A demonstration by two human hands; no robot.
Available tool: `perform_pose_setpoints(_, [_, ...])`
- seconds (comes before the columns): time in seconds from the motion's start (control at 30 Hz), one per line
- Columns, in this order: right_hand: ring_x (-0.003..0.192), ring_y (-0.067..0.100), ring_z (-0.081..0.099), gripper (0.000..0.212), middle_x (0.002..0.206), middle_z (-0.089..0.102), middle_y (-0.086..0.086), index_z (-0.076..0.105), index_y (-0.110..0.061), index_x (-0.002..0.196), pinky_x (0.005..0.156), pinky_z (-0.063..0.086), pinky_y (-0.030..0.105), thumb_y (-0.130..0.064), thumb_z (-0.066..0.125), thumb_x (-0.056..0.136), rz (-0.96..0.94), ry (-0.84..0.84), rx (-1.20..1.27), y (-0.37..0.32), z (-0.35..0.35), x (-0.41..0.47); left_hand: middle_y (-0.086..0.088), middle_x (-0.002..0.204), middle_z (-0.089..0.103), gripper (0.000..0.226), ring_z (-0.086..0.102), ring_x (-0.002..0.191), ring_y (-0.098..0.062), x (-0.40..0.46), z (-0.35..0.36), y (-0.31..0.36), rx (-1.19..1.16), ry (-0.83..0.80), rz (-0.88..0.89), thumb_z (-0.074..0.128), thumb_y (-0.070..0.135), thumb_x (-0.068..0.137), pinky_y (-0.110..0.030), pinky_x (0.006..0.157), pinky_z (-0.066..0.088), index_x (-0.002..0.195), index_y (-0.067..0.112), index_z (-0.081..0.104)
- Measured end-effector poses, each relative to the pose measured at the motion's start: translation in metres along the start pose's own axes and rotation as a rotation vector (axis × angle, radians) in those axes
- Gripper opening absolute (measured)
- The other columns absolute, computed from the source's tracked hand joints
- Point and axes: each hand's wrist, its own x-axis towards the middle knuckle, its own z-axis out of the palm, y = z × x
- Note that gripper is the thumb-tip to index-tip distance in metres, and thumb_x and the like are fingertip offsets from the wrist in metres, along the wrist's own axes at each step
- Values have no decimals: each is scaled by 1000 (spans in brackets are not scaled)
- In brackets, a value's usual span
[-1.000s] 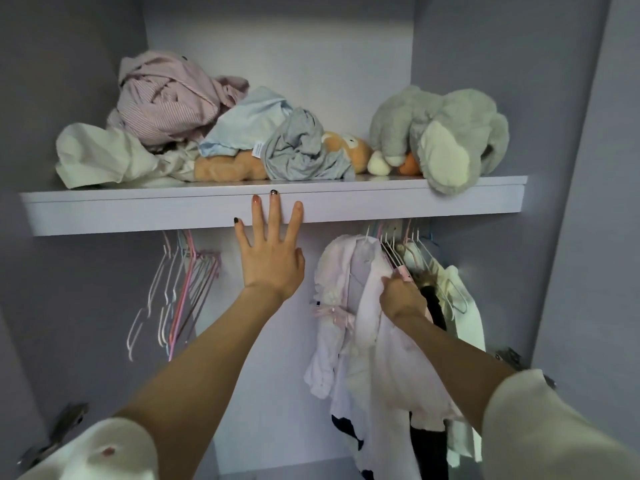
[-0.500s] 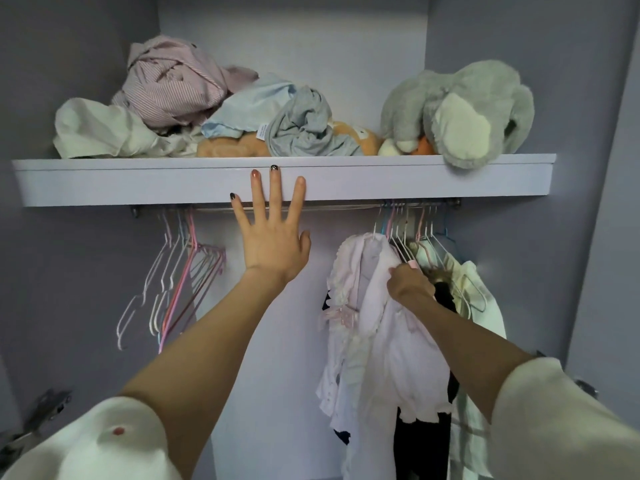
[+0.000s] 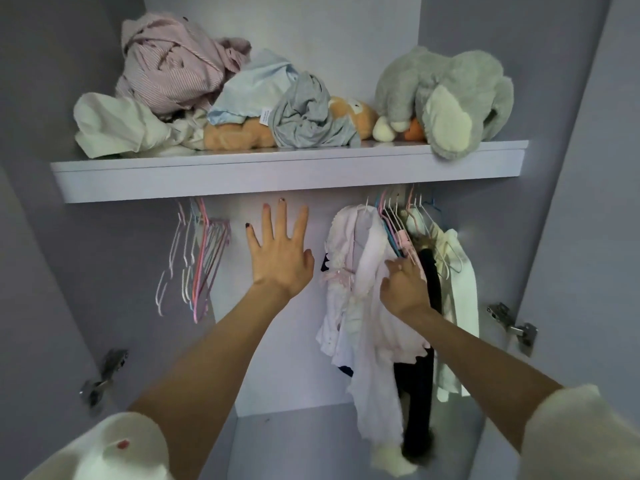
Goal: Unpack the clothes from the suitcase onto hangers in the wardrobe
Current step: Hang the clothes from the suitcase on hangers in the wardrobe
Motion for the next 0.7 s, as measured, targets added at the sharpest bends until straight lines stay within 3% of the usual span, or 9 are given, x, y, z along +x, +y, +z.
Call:
perform_pose_setpoints(0.23, [130,28,38,42,141,41,13,38,-7,138,110,30,36,-16,37,97,-90,-259,201,-19,24,-122,-3,157,-9,64,-8,145,-27,-116,12,-9,-88,-242,-46,34,35,98,-50,116,4,149,28,-3])
perform_pose_setpoints(0.3, [129,26,41,40,139,44,13,41,-5,136,110,29,30,-16,38,98,-85,-288,298,-19,28,-141,-3,158,-6,62,-5,145,-27,-141,20,-8,-146,-250,-68,34,33,98,-48,117,6,149,27,0])
perform_pose_setpoints(0.43, [125,21,46,36,137,48,7,47,-9,132,103,32,24,-18,38,98,-26,-442,464,-25,52,-212,-3,158,0,60,3,145,-26,-233,39,-10,-209,-358,-219,36,32,98,-45,117,9,149,25,5])
perform_pose_setpoints(0.7, [124,22,48,36,138,50,5,45,-11,133,93,34,20,-18,35,99,-120,-808,368,-9,117,-359,-4,156,10,58,14,143,-26,-441,60,2,-305,-538,-601,39,29,97,-44,116,16,148,24,11])
